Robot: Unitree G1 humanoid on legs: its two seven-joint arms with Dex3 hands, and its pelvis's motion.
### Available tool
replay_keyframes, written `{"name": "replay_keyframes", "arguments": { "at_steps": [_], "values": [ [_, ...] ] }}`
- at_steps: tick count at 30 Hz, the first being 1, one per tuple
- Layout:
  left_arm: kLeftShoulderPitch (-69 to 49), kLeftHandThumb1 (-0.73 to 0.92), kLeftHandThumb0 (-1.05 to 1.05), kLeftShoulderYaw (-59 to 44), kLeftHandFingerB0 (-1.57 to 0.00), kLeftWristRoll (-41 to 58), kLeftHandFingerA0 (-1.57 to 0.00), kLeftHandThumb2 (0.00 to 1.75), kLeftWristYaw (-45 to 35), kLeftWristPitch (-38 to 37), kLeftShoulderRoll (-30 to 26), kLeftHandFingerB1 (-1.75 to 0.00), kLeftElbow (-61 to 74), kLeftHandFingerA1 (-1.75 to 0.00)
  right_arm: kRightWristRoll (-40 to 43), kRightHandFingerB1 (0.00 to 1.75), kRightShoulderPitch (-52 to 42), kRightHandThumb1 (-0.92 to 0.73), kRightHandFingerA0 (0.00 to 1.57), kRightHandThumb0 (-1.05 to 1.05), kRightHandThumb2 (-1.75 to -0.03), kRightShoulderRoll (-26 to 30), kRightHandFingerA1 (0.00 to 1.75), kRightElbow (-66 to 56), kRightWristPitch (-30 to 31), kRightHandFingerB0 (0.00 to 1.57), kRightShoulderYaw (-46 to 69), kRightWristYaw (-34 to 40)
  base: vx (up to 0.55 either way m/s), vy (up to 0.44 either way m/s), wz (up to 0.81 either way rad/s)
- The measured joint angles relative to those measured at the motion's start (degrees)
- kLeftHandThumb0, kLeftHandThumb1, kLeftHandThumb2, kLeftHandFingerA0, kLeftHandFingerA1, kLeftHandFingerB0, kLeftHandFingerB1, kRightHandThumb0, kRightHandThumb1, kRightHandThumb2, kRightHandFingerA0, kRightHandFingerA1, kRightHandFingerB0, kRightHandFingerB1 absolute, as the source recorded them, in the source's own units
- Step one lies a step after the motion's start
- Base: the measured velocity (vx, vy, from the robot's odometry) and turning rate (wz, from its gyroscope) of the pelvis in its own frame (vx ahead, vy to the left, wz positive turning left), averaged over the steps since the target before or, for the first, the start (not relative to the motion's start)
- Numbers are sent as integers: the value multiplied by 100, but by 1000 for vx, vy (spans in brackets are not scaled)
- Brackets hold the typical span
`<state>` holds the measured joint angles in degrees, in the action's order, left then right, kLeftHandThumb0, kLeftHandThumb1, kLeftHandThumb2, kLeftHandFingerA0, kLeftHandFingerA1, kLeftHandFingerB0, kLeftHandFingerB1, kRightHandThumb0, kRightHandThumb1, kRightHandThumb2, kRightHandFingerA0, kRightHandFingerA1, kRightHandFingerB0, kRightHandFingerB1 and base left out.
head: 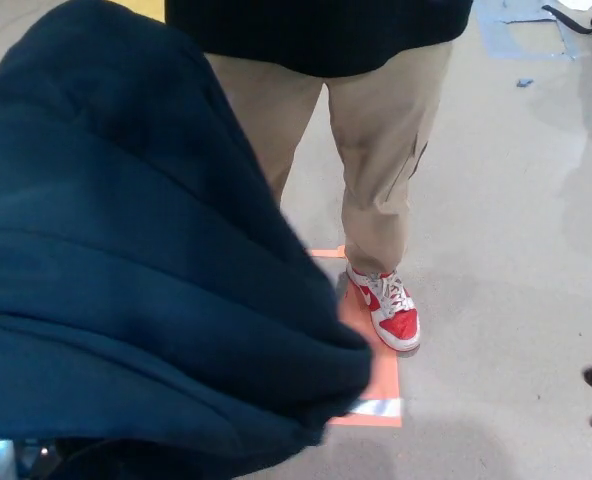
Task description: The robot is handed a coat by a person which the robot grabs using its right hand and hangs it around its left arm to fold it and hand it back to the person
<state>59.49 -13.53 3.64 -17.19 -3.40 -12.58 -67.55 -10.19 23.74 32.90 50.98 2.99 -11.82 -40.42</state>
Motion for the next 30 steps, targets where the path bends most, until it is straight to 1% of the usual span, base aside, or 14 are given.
{"name": "replay_keyframes", "arguments": {
  "at_steps": [4,5,10,11,13,14,19,20,21,26,27,28,29,30],
  "values": [
    [22,79,-71,-27,-21,11,-20,64,-70,-1,-143,-30,75,-30,-139,0,304,-48,0,-84,-83,193,0,828,-429,0,-306,-253,0,0,0],
    [26,47,-36,-34,0,16,0,104,-85,-1,-161,-47,94,-47,-184,1,349,-48,0,-84,-84,214,0,947,-506,0,-383,-274,0,0,0],
    [31,47,-36,-55,0,37,0,104,-165,0,-255,-47,183,-47,-606,2,539,-60,0,-88,-90,278,0,1454,-848,0,-928,56,0,0,0],
    [31,77,-71,-61,-16,42,-21,63,-175,0,-260,-28,192,-30,-621,3,541,-67,0,-91,-96,277,0,1508,-877,0,-906,169,0,0,0],
    [31,77,-73,-64,-17,49,-21,63,-186,1,-260,-28,195,-29,-639,11,541,-72,0,-84,-102,270,8,1563,-913,0,-865,376,0,0,0],
    [31,47,-37,-65,0,52,0,104,-189,1,-260,-47,195,-48,-645,13,541,-74,0,-81,-104,262,11,1581,-922,0,-850,457,0,0,0],
    [23,46,-37,-54,0,58,0,103,-230,1,-242,-47,202,-48,-636,20,547,-67,0,-72,-98,-100,18,1603,-893,1,-622,981,0,0,0],
    [16,46,-37,-52,0,58,0,103,-240,1,-229,-47,203,-48,-622,23,547,-80,0,-65,-64,-211,22,1610,-875,0,-542,1083,0,0,0],
    [8,46,-37,-51,0,59,0,103,-250,1,-214,-47,207,-48,-601,25,547,-65,0,-69,-98,-333,25,1621,-859,4,-445,1187,0,0,0],
    [-25,48,-36,-54,0,117,0,104,-313,0,-146,-48,387,-48,-508,27,494,-62,0,-72,-95,-891,31,1750,-809,10,-9,1702,0,0,0],
    [-29,48,-36,-55,0,125,0,104,-326,0,-145,-48,440,-48,-503,21,473,-78,3,-69,-64,-970,24,1793,-797,3,46,1781,0,0,0],
    [-31,48,-36,-58,0,136,0,104,-340,0,-145,-48,497,-48,-502,20,447,-70,6,-69,-66,-1040,22,1840,-777,6,92,1862,0,0,0],
    [-34,48,-36,-60,0,152,0,104,-362,0,-144,-48,595,-48,-506,25,398,-61,0,-71,-94,-1125,28,1905,-747,6,126,1984,0,0,0],
    [-43,47,-36,-63,0,172,0,104,-382,0,-145,-48,696,-48,-515,24,350,-60,0,-67,-93,-1187,27,1973,-717,4,128,2104,0,0,0]
  ]
}}
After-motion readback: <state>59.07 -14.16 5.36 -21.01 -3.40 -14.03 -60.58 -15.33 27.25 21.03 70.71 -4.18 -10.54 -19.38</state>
